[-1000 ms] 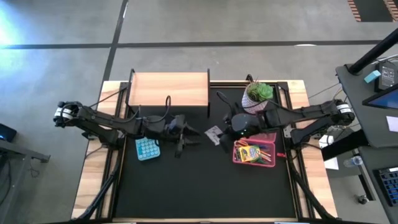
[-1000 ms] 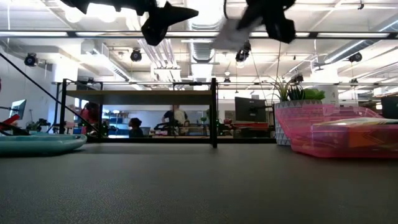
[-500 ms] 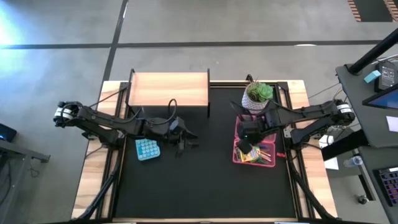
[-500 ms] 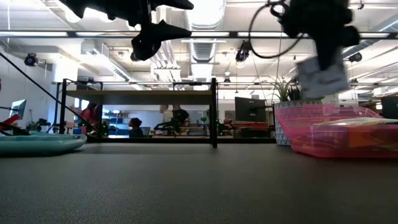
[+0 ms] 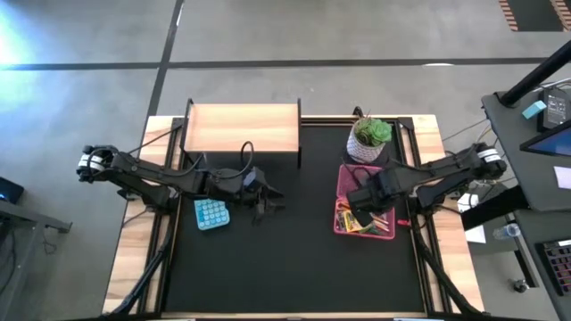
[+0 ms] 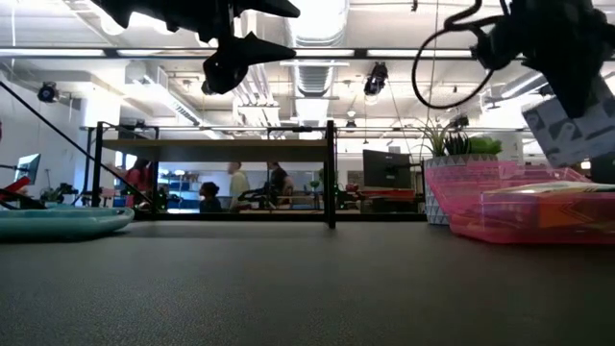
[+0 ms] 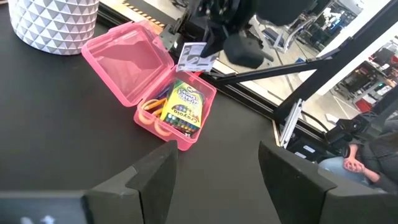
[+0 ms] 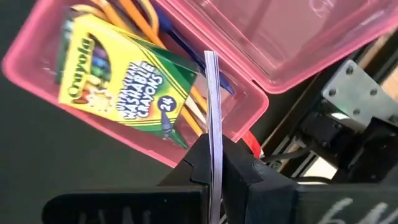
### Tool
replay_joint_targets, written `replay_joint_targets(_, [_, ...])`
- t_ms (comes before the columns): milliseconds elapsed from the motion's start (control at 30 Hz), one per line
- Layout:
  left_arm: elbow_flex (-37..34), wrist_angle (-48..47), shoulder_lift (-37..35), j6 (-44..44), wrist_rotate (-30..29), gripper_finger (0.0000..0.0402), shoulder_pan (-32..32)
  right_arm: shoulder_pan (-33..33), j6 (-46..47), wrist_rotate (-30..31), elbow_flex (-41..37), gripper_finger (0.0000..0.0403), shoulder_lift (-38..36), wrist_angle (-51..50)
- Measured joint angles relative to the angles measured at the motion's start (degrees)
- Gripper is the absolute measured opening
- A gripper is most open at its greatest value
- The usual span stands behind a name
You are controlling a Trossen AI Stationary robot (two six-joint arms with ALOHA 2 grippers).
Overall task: Pack school essentials
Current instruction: Put the white sticky notes into the pink case
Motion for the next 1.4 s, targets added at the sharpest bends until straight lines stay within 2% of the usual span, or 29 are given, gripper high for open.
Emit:
replay_joint_targets(700, [-0.2,-0.5,0.0,0.0,0.0,0.0210,0.0,1.3,10.3,-1.9,-4.2,0.0009,12.9,-2.0])
replay_joint_targets(1067, [-0.4,-0.5,0.0,0.1,0.1,0.0210,0.0,1.4,9.9,-1.3,-4.6,0.0009,21.6,0.4])
replay_joint_targets(1233, [-0.8,-0.5,0.0,0.0,0.1,0.0210,0.0,1.5,8.8,-1.2,-4.6,0.0009,22.9,4.5])
replay_joint_targets(1400, [-0.8,-0.7,0.0,0.0,0.1,0.0210,0.0,1.5,9.4,0.8,-4.6,0.0009,22.8,4.5])
